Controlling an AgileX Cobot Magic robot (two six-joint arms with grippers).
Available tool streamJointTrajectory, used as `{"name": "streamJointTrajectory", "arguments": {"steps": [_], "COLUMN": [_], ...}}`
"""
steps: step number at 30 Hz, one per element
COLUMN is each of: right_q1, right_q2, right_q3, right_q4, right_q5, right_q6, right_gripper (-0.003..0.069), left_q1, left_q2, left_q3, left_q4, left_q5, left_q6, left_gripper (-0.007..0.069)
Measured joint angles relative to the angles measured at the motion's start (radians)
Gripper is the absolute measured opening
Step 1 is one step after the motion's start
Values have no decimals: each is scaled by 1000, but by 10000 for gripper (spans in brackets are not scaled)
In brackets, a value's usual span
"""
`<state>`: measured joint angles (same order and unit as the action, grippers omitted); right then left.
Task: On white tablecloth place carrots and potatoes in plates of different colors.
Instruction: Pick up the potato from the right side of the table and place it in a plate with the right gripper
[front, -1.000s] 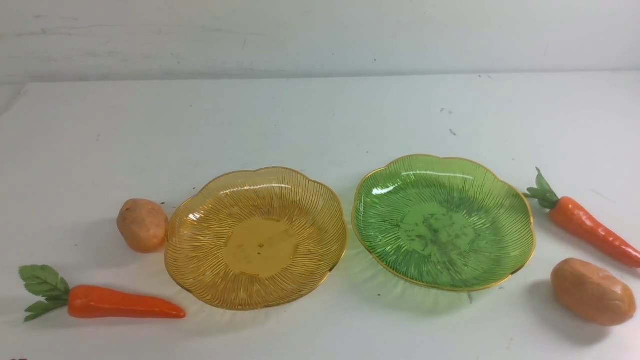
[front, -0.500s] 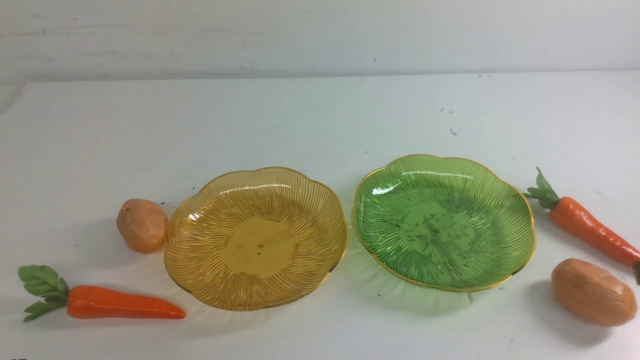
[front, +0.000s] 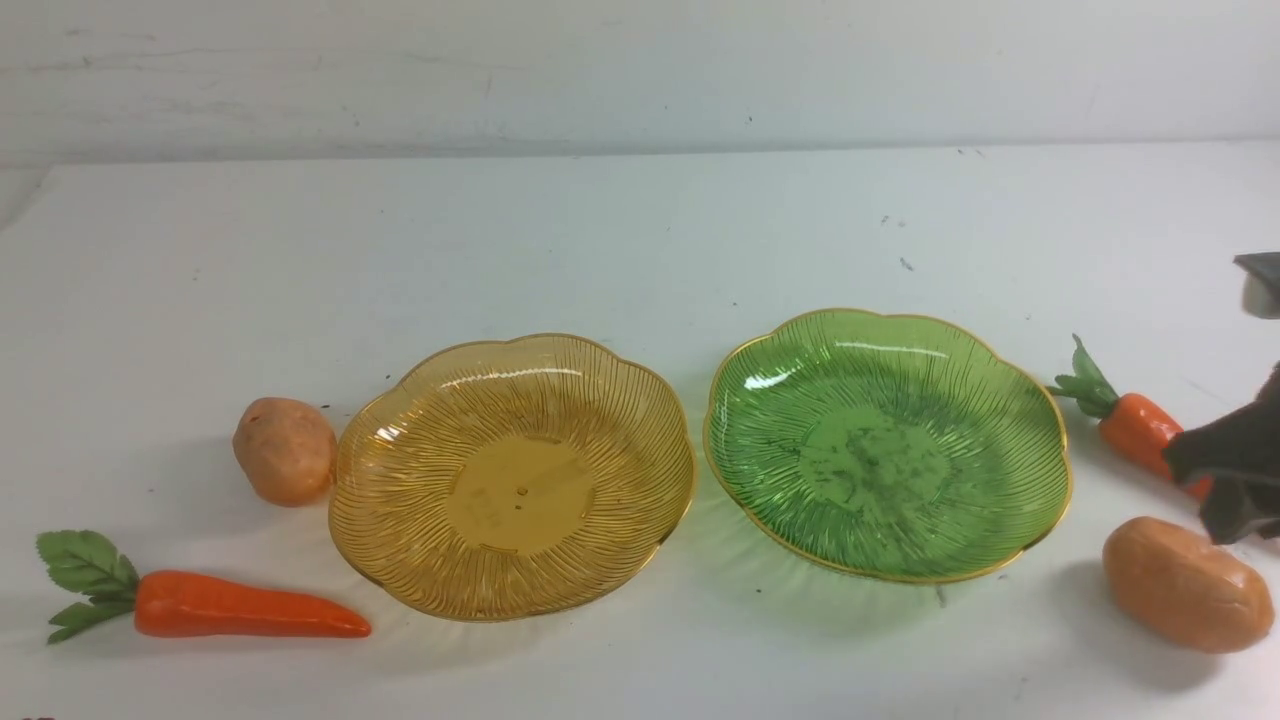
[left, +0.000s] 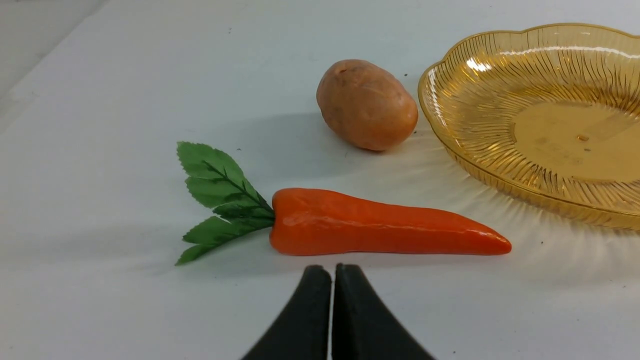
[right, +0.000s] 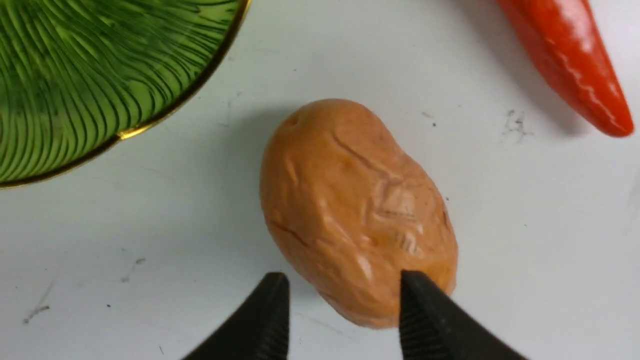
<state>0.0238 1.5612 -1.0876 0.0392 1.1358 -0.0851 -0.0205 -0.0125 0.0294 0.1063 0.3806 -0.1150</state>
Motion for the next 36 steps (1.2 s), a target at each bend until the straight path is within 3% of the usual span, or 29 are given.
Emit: {"name": "streamJointTrajectory", "arguments": {"steps": [5, 7, 9, 17, 21, 32, 36], "right_q1": [0, 0, 0, 1, 1, 1, 1], "right_q2": [141, 192, 229, 353, 355, 322, 209], "right_q3": [-78, -105, -115, -115, -118, -195, -218], "right_q4": [-24, -50, -55, -89, -91, -113, -51], "right_q5": [2, 2, 10, 60, 63, 67, 67], "right_q6": [-48, -53, -68, -136, -137, -67, -11], "right_gripper": [596, 665, 685, 665, 488, 492, 492], "left_q1": [0, 0, 0, 0, 0, 0, 0], "left_q2": [0, 0, 0, 0, 0, 0, 0], "left_q3": [0, 0, 0, 0, 0, 0, 0], "left_q4": [0, 0, 0, 0, 0, 0, 0], "left_q5": [0, 0, 0, 0, 0, 0, 0], "left_q6": [0, 0, 0, 0, 0, 0, 0], "left_gripper": [-3, -3, -3, -3, -3, -3, -3]}}
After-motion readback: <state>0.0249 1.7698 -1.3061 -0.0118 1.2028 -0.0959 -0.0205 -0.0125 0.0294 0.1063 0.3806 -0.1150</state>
